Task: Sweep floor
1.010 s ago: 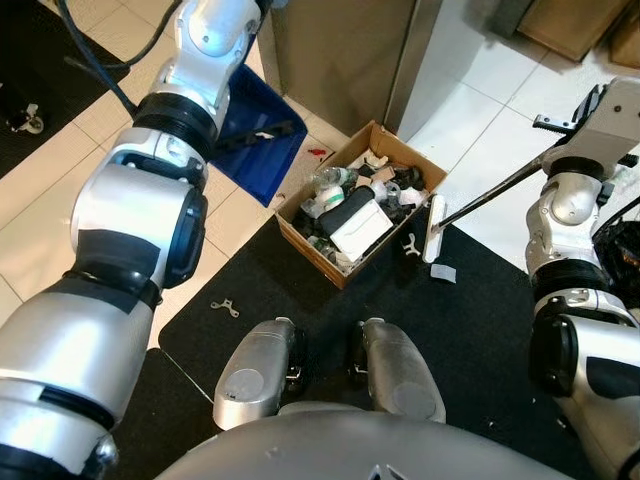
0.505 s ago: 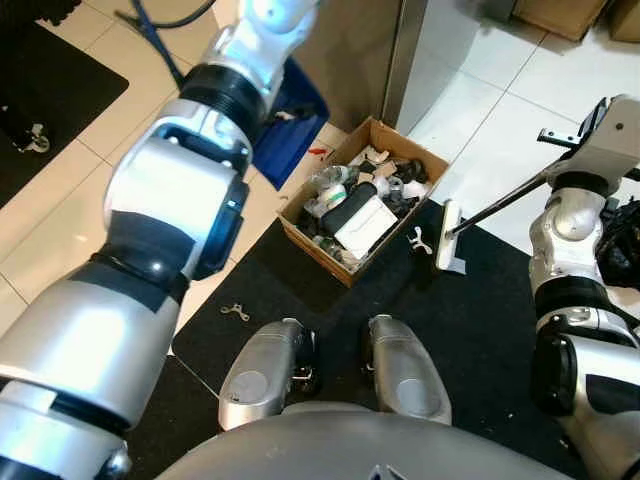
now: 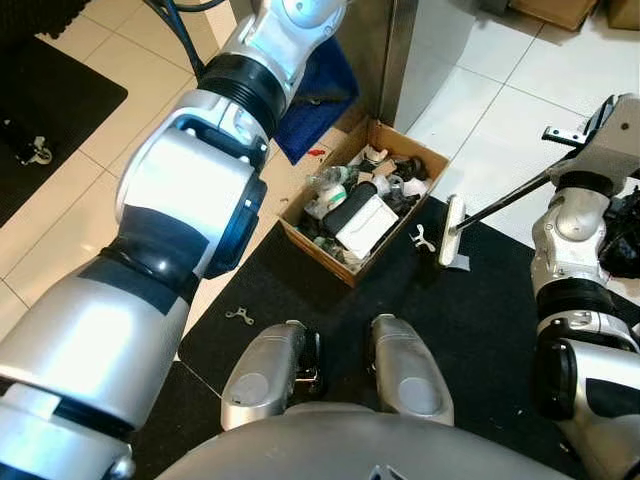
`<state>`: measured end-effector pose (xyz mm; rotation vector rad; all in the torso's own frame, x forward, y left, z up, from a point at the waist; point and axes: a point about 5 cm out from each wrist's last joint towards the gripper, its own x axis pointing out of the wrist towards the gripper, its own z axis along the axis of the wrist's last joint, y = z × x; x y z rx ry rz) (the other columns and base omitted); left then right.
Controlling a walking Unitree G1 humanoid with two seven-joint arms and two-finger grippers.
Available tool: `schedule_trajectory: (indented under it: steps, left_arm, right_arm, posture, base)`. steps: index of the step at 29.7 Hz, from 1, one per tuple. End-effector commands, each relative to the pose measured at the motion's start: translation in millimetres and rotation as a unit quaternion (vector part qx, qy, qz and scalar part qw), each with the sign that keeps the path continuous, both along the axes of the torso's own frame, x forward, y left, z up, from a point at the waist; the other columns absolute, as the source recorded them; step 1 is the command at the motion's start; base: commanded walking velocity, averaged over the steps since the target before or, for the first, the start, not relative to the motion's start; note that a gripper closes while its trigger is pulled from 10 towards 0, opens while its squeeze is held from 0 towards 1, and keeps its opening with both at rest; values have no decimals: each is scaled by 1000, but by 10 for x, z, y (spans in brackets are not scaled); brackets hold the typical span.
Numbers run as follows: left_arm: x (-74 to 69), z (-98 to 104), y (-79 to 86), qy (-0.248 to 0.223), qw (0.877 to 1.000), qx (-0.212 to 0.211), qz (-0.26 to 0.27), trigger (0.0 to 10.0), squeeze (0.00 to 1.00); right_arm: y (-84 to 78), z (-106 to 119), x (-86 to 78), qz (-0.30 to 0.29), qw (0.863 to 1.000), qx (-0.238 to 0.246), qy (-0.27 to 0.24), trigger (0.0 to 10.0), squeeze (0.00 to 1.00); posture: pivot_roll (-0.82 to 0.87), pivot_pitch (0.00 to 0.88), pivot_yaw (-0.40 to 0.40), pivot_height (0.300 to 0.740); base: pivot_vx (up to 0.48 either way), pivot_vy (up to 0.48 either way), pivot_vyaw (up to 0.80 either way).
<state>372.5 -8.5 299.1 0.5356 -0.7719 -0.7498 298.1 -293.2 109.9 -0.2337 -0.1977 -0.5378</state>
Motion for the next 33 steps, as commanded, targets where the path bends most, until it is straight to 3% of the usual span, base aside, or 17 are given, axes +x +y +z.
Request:
schedule_trajectory:
  steps: [1,2,4,17,25,27,28,29,31,32,33]
  left_arm:
    - [-5,100,-2,-11,1000,3,-8,10000,0]
    - [21,117,20,19,999,-25,-13,10000,4]
    - [26,126,25,26,999,-33,-14,10000,4]
    - [35,167,67,1,1000,-19,1,10000,0]
    - [63,200,150,1,999,-32,11,10000,0]
    - [90,245,231,5,998,-58,21,10000,0]
    - [150,284,362,31,993,-109,41,10000,0]
    - [150,284,362,31,993,-109,41,10000,0]
    - [210,289,535,54,984,-160,63,10000,0]
    - [210,289,535,54,984,-160,63,10000,0]
    - [235,284,637,61,978,-183,75,10000,0]
  right_arm:
    - [37,75,33,4,1000,-1,-19,10000,0]
    - [43,77,37,4,1000,0,-19,10000,0]
    - [44,78,38,4,1000,0,-19,10000,0]
    - [56,63,51,4,1000,4,-16,10000,0]
    - [61,69,67,6,1000,6,-15,10000,0]
    - [64,72,75,7,1000,7,-15,10000,0]
    - [71,78,85,10,1000,8,-16,10000,0]
    - [71,78,85,10,1000,8,-16,10000,0]
    - [97,82,105,19,1000,14,-16,10000,0]
    - [97,82,105,19,1000,14,-16,10000,0]
    - [117,84,118,25,999,16,-16,10000,0]
  posture:
    - [-36,29,148,740]
    - [-35,29,150,740]
    - [-35,29,150,740]
    - [-25,27,145,740]
    - [-17,24,138,740]
    - [-14,22,136,740]
    - [-14,22,136,740]
    - [-14,22,136,740]
    - [3,19,113,740]
    - [3,19,113,740]
    - [8,19,109,740]
  base:
    - [0,0,0]
    - [0,0,0]
    - [0,0,0]
    - [0,0,0]
    - [0,0,0]
    - [0,0,0]
    - [0,0,0]
    - [0,0,0]
    - [0,0,0]
    - [0,0,0]
    - [0,0,0]
